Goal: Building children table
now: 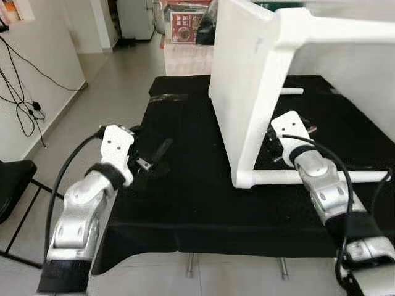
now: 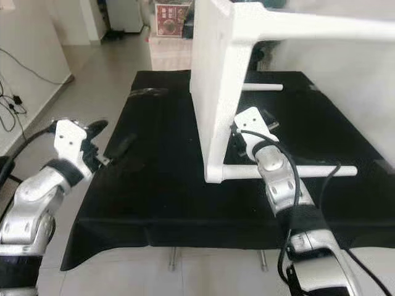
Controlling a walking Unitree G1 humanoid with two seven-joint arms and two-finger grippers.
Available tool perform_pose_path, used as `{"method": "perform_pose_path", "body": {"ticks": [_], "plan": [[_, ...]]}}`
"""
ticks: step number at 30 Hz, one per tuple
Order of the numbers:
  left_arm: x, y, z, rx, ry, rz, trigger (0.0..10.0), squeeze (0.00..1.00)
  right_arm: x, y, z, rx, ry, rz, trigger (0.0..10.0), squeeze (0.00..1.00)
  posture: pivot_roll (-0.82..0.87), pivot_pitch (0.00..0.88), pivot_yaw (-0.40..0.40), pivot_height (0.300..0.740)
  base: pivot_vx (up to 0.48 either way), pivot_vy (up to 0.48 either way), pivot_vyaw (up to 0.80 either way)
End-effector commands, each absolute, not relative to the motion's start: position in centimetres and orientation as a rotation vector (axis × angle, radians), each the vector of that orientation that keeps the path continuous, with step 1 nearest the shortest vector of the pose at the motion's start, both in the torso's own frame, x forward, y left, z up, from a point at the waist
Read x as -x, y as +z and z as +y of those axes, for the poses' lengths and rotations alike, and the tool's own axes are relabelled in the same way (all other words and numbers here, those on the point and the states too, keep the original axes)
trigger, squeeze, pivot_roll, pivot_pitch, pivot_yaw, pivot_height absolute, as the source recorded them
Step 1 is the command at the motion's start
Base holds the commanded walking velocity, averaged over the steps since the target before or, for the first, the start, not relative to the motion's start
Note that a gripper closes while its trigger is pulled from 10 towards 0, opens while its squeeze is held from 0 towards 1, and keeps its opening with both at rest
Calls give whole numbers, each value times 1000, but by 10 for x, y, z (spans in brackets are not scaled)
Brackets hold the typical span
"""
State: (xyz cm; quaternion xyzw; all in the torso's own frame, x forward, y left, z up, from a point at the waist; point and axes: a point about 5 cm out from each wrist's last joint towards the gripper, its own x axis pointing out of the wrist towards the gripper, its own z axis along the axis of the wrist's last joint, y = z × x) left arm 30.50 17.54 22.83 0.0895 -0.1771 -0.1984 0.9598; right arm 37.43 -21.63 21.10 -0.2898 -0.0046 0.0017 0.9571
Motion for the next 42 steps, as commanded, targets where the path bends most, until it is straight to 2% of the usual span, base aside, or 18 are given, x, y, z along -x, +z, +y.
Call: {"method": "perform_pose_path", "body": {"ticks": [1, 7, 11, 15, 21, 24, 28, 38, 42], "plan": [[-302, 233, 183, -186, -376, -357, 10000, 0, -370, 197, -218, 567, -4, 39, 10000, 0, 10, 33, -33, 740, 0, 0, 0], [-303, 238, 186, -188, -368, -364, 10000, 0, -366, 187, -216, 556, 3, 69, 10000, 0, 20, 31, -22, 740, 0, 0, 0], [-303, 246, 184, -191, -364, -377, 10000, 0, -349, 159, -216, 520, -14, 149, 10000, 0, 19, 29, -16, 740, 0, 0, 0], [-303, 246, 183, -192, -364, -378, 10000, 0, -345, 154, -216, 510, -19, 165, 10000, 0, 19, 29, -16, 740, 0, 0, 0], [-295, 227, 182, -159, -350, -325, 10000, 0, -335, 147, -213, 452, -40, 147, 10000, 0, -5, 35, -24, 740, 0, -123, 0], [-275, 189, 176, -64, -349, -206, 10000, 0, -329, 150, -202, 380, -30, 80, 10000, 0, -13, 28, -19, 740, 0, -480, 0], [-267, 178, 175, -37, -346, -168, 10000, 0, -325, 150, -195, 360, -11, 70, 10000, 0, -11, 24, -20, 740, 0, -480, 0], [-236, 146, 171, 26, -318, -48, 10000, 0, -298, 139, -162, 227, 113, 54, 10000, 0, -13, 24, -22, 740, 0, -96, 0], [-228, 138, 166, 59, -302, -8, 10000, 0, -292, 136, -153, 242, 162, 53, 10000, 0, -13, 20, -25, 740, 0, -120, 0]]}}
